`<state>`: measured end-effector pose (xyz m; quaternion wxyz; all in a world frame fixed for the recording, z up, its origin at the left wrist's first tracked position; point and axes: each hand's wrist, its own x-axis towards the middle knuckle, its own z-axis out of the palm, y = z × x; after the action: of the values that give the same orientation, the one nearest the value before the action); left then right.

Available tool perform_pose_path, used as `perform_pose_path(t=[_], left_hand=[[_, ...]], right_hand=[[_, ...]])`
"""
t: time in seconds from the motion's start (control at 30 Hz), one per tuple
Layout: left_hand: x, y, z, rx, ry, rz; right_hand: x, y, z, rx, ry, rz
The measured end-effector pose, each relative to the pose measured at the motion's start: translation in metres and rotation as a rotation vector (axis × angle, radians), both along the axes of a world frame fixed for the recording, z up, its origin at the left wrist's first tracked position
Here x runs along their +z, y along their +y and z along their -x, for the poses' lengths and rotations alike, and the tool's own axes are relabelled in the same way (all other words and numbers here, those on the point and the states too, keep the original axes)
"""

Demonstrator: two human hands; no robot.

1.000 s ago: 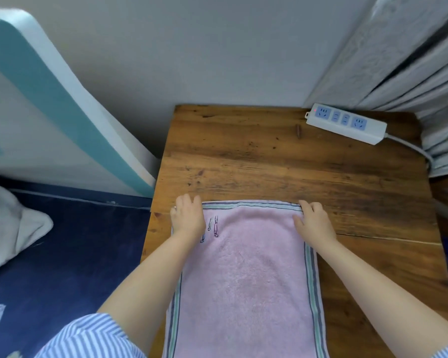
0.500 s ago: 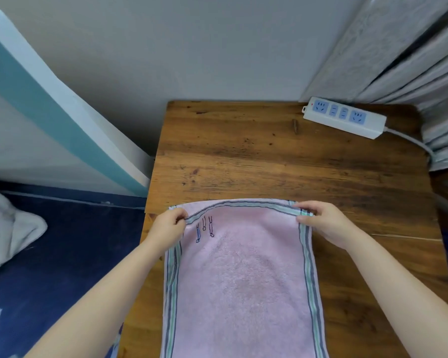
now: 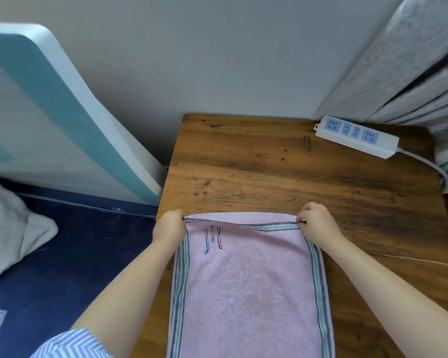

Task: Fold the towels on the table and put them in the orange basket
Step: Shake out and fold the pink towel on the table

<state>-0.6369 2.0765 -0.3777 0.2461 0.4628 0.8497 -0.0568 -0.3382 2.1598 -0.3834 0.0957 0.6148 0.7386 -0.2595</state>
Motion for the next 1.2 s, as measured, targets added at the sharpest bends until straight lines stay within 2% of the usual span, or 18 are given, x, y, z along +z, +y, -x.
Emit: perform_pose_path(t=[0.33, 0.43, 0.67, 0.97, 1.2], left_hand=[[-0.011, 0.008, 0.013, -0.031, -0.207, 0.031], [-0.007, 0.008, 0.015, 0.001, -0.252, -0.011], [0.013, 0.0, 0.024, 0.015, -0.25, -0.019], [0.061, -0.016, 0.012, -0.296, -0.084, 0.016], [0.127, -0.021, -0.004, -0.326, -0.091, -0.217]], right_hand=[[-0.006, -0.001, 0.009, 0.265, -0.094, 0.111], [-0.004, 0.001, 0.007, 0.315, -0.096, 0.07], [0.025, 0.008, -0.022, 0.26, 0.034, 0.136], [0.078, -0.016, -0.025, 0.261, 0.061, 0.057], [0.137, -0.043, -0.038, 0.103, 0.12, -0.187]])
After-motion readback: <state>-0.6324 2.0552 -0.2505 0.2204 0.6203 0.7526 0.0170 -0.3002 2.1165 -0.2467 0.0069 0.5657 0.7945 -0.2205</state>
